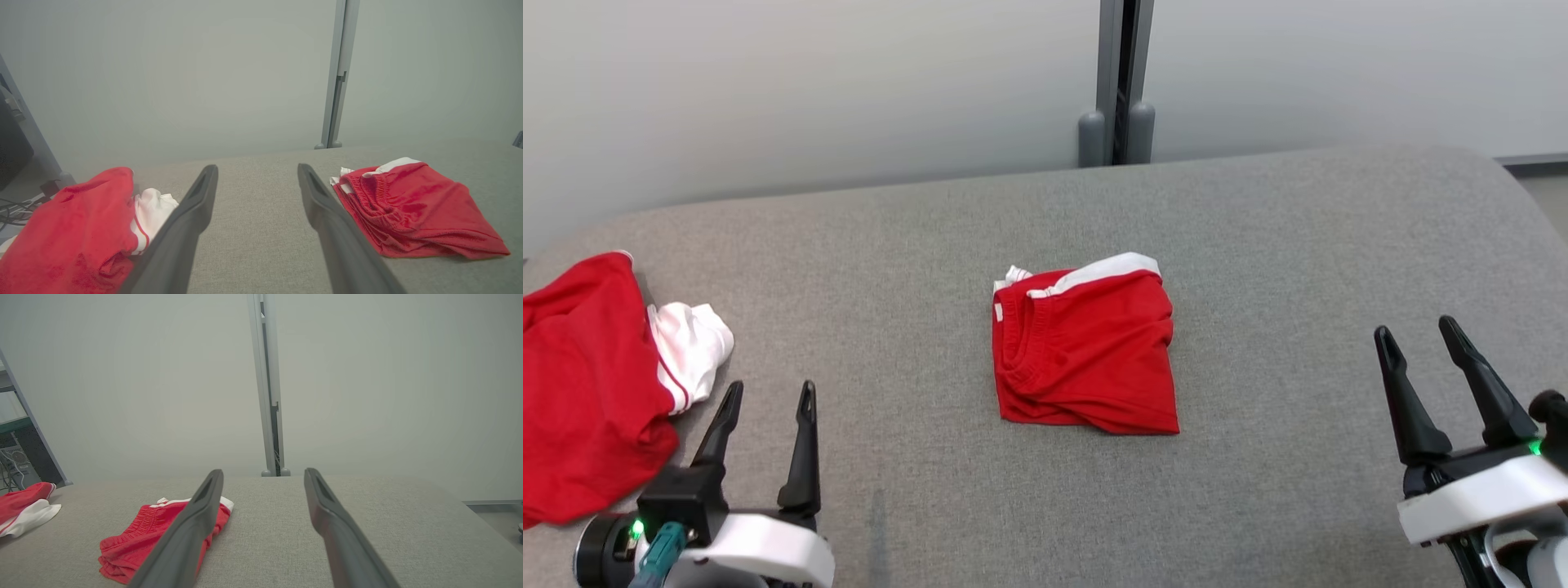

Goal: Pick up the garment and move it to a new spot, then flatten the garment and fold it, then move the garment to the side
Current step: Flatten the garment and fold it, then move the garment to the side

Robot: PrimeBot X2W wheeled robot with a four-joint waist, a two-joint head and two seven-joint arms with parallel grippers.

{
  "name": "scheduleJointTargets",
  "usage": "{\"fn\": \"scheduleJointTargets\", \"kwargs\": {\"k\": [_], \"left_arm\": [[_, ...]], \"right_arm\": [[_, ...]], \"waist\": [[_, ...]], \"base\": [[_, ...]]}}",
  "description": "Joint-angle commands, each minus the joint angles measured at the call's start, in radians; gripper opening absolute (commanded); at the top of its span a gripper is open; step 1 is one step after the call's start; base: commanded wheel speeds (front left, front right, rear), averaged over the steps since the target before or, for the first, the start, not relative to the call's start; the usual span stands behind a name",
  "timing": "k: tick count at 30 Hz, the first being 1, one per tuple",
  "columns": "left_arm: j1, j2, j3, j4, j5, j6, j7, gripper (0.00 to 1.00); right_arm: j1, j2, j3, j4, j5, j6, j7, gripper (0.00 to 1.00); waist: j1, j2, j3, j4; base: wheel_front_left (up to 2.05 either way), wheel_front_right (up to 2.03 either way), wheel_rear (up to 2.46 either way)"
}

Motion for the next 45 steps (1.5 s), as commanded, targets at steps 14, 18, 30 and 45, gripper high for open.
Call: {"fn": "scheduleJointTargets", "kwargs": {"k": [14,18,30,45], "left_arm": [[0.152,0.038,0.034,-0.076,-0.04,0.044,0.036,1.0],[0.16,0.04,0.039,-0.091,-0.05,0.044,0.034,1.0],[0.165,0.043,0.043,-0.107,-0.06,0.054,0.035,1.0],[0.157,0.05,0.035,-0.114,-0.064,0.058,0.039,1.0]], "right_arm": [[0.159,0.034,-0.085,-0.107,-0.032,0.0,0.105,1.0],[0.171,0.043,-0.091,-0.125,-0.04,0.0,0.122,1.0],[0.186,0.061,-0.104,-0.146,-0.043,0.0,0.145,1.0],[0.186,0.067,-0.111,-0.144,-0.039,0.0,0.15,1.0]], "waist": [[0.0,0.0,-0.122,0.011],[0.0,0.0,-0.127,0.014],[0.0,0.0,-0.126,0.015],[0.0,0.0,-0.118,0.019]], "base": [[0.0,0.0,0.0],[0.0,0.0,0.0],[0.0,0.0,0.0],[0.0,0.0,0.0]]}}
